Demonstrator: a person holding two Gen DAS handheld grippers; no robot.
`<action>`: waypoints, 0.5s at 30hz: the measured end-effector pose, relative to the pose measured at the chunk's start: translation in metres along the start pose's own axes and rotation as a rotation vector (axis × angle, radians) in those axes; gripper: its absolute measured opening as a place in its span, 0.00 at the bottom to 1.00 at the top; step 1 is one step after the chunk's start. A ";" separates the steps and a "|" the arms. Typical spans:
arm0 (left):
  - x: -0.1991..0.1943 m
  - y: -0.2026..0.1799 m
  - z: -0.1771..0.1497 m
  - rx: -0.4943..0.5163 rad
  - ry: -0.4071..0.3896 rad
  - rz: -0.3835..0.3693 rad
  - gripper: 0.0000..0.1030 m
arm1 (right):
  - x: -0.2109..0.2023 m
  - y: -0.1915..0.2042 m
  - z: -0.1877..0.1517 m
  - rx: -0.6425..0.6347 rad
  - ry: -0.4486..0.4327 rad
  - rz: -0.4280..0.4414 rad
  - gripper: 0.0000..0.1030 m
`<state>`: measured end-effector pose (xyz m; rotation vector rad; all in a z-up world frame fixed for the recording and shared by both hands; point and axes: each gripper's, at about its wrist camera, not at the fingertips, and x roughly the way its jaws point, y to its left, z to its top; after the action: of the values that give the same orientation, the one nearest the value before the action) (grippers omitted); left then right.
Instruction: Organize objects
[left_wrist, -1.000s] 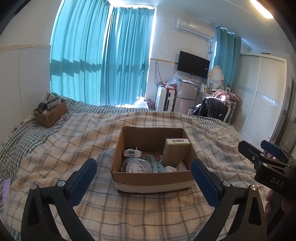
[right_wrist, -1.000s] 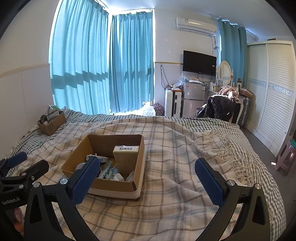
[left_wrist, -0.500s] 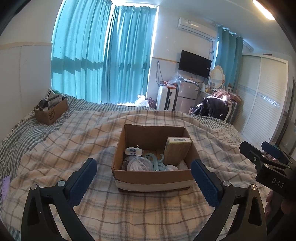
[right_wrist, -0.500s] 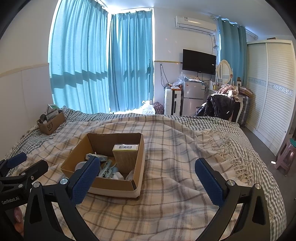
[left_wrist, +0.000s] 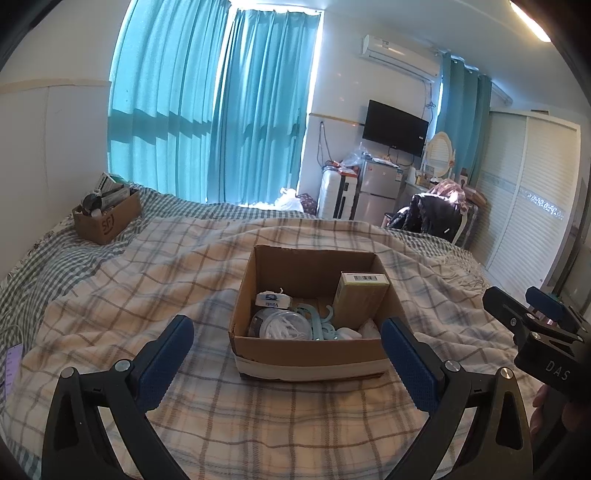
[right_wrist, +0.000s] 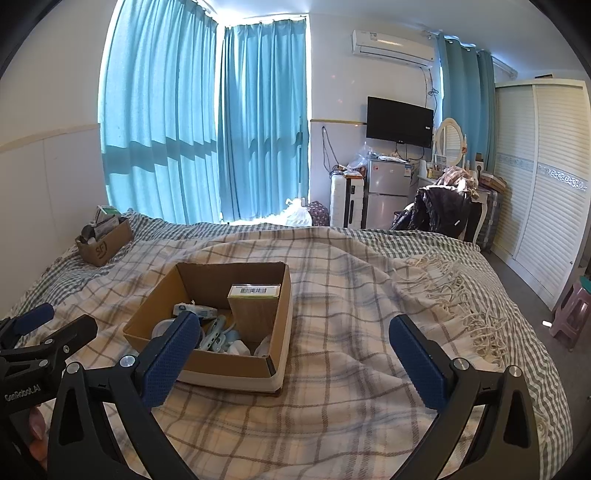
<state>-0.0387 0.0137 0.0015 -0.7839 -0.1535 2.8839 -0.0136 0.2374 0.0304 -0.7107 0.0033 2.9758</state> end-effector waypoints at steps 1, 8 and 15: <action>0.000 0.000 0.000 0.004 0.000 0.001 1.00 | 0.000 0.000 0.000 0.000 0.001 0.000 1.00; -0.001 -0.004 0.000 0.027 -0.007 -0.003 1.00 | 0.001 0.001 -0.001 0.000 0.005 0.001 1.00; 0.001 -0.002 0.000 0.016 0.006 0.008 1.00 | 0.001 0.001 -0.001 0.000 0.007 0.002 1.00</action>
<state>-0.0390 0.0159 0.0010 -0.7924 -0.1268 2.8862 -0.0140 0.2366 0.0292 -0.7215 0.0048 2.9752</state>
